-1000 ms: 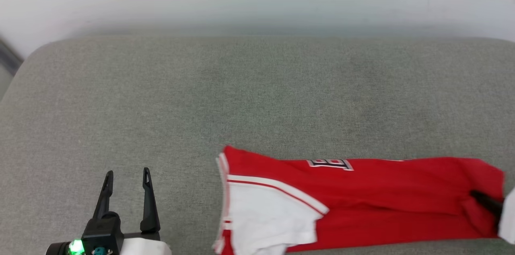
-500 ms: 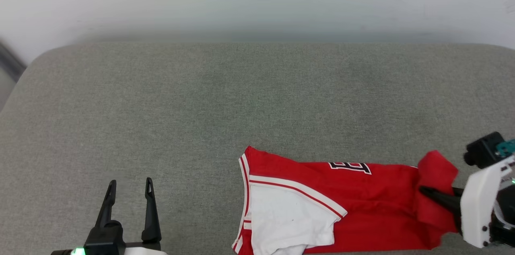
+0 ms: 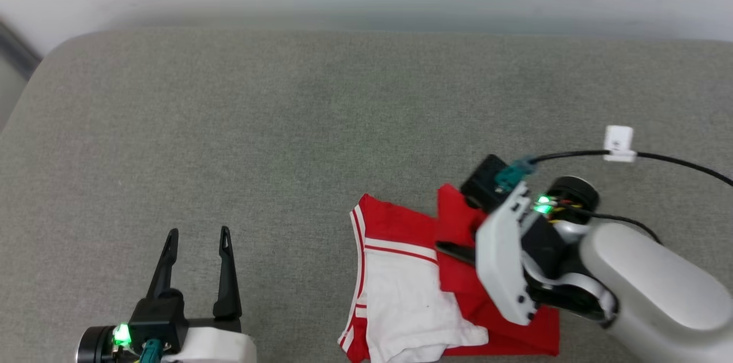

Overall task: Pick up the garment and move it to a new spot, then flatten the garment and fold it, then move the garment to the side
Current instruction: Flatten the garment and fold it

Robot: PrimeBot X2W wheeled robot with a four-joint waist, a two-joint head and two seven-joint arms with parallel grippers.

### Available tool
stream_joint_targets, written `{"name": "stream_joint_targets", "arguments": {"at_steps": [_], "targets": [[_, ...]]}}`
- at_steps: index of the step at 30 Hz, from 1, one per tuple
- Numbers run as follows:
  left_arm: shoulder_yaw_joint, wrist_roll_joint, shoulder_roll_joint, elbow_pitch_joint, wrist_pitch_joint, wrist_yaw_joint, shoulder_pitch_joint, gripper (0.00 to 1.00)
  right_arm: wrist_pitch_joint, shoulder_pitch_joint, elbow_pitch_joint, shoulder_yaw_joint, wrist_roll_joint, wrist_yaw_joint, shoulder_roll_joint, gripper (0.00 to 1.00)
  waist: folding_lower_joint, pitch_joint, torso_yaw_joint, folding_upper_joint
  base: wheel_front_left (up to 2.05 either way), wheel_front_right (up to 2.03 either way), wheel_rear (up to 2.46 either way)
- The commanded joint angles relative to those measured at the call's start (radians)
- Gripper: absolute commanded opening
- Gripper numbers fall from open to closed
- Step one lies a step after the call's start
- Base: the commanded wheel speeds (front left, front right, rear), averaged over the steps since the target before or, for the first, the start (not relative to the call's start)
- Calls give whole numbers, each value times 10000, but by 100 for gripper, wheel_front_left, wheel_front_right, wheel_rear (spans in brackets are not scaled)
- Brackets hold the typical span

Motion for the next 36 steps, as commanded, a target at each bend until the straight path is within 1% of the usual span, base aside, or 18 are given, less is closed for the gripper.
{"name": "stream_joint_targets", "arguments": {"at_steps": [1,4,7,12,14,16,17,18,19,22,26,29,31,34,36], "targets": [[-13,20,-16,24,-47,-45,-168,100,-13,-200,147,140,15,-5,187,0,-1,160,109,0,0,0,0],[-54,18,-52,70,-45,-99,-353,100,-135,-884,946,865,-125,-6,765,0,-1,418,232,0,0,0,0],[-105,34,-86,127,-40,-145,-527,100,-261,-1233,1817,1659,-133,-5,1266,0,-1,646,347,0,0,0,0],[-119,25,-128,251,-37,-166,-739,100,-538,-1428,3350,3026,-274,-6,1622,0,-1,832,470,0,0,0,0],[-108,23,-138,289,-37,-167,-730,100,-844,-1289,3771,3275,-115,-12,1704,0,-1,818,473,0,0,0,0],[-38,9,-148,313,-37,-143,-672,100,-1243,-1352,3927,3382,1,-12,1811,0,-1,737,402,0,0,0,0],[-2,14,-151,336,-37,-143,-623,100,-1499,-1452,3940,3397,35,-11,1811,30,-1,670,359,0,0,0,0],[25,29,-150,374,-37,-153,-575,100,-1800,-1566,3909,3387,49,-12,1768,45,-1,592,317,0,0,0,0],[59,60,-150,408,-37,-162,-532,100,-2209,-1730,3848,3368,-76,-12,1681,100,-1,495,263,0,0,0,0],[147,101,-153,492,-37,-144,-434,100,-3407,-1848,3688,3177,-353,-9,1435,100,-1,181,64,0,0,0,0],[206,163,-157,529,-37,-138,-232,100,-5008,-1811,3499,2382,-862,-9,963,100,-1,-200,-214,0,0,0,0],[283,183,-159,522,-37,-118,-126,100,-6319,-1566,3571,1270,-1583,-8,680,100,-1,-444,-438,0,0,0,0],[338,175,-159,498,-37,-111,-39,100,-7162,-1248,3686,355,-2168,-8,623,100,-1,-568,-580,0,0,0,0],[370,204,-162,440,-37,-140,43,100,-8260,-558,3828,-1120,-3080,-8,727,100,-1,-736,-767,0,0,0,0],[385,225,-162,424,-37,-154,130,100,-8703,-26,3895,-2169,-3741,-8,832,100,-1,-836,-879,0,0,0,0]]}}
